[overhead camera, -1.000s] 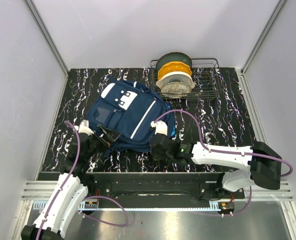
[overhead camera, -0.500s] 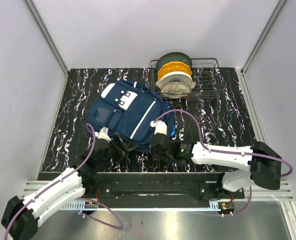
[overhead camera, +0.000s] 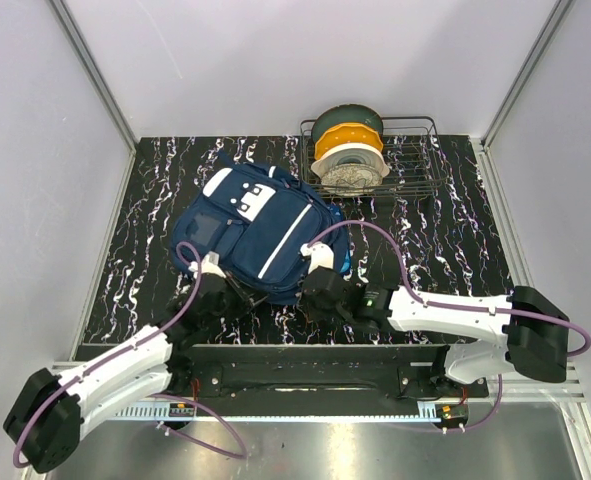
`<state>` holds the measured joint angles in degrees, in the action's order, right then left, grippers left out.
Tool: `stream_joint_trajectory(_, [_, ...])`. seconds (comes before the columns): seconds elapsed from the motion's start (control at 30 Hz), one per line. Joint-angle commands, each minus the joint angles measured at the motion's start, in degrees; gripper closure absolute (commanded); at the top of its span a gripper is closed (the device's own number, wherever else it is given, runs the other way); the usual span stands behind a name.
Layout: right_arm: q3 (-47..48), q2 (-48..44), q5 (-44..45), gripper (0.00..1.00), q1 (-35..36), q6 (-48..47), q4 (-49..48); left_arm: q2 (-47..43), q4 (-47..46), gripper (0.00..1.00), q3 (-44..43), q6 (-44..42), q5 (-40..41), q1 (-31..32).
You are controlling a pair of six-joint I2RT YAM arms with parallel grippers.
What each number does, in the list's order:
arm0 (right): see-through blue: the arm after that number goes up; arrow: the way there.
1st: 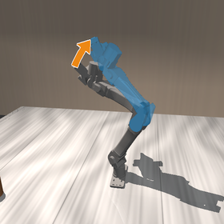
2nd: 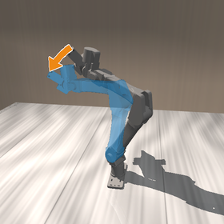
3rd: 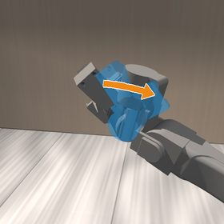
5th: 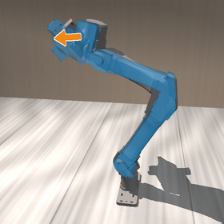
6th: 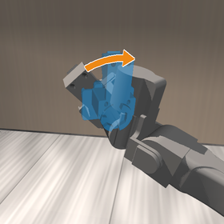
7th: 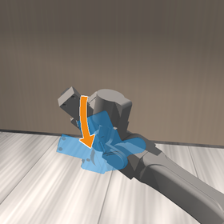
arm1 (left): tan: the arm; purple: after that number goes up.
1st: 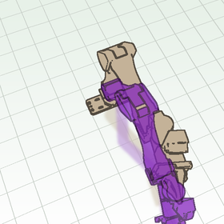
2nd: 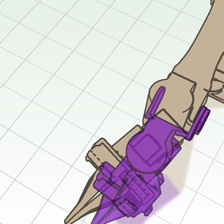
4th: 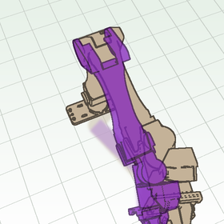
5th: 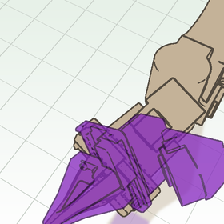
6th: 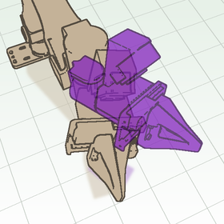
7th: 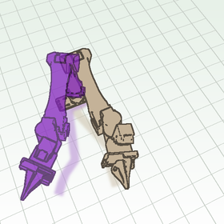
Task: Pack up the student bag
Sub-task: Zip the student bag at the center of the board.
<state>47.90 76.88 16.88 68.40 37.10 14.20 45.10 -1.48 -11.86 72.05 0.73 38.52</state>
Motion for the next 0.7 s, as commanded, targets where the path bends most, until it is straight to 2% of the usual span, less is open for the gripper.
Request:
stream_joint_trajectory(0.0, [0.1,-2.9,3.2,1.0,0.4,-0.3,0.1,-8.0,6.6,1.0,-2.7,-4.2,6.7,-1.6])
stream_joint_trajectory(0.13, [-0.6,-2.4,3.8,1.0,-1.0,-0.6,1.0,-16.8,21.2,1.0,-5.5,-9.3,7.0,-9.3])
stream_joint_trajectory(0.3, [-0.7,-2.4,1.9,1.0,-3.0,-1.9,1.9,-24.0,30.2,1.0,-8.3,-13.7,4.7,-20.0])
stream_joint_trajectory(0.43, [-0.9,-2.3,2.2,1.0,-5.0,-2.1,3.9,-23.5,33.1,1.0,-11.6,-17.6,1.0,-26.4])
stream_joint_trajectory(0.67, [-1.1,-0.8,0.8,1.0,-9.0,-2.9,3.8,-19.7,38.9,1.0,-21.0,-26.3,-0.4,-35.3])
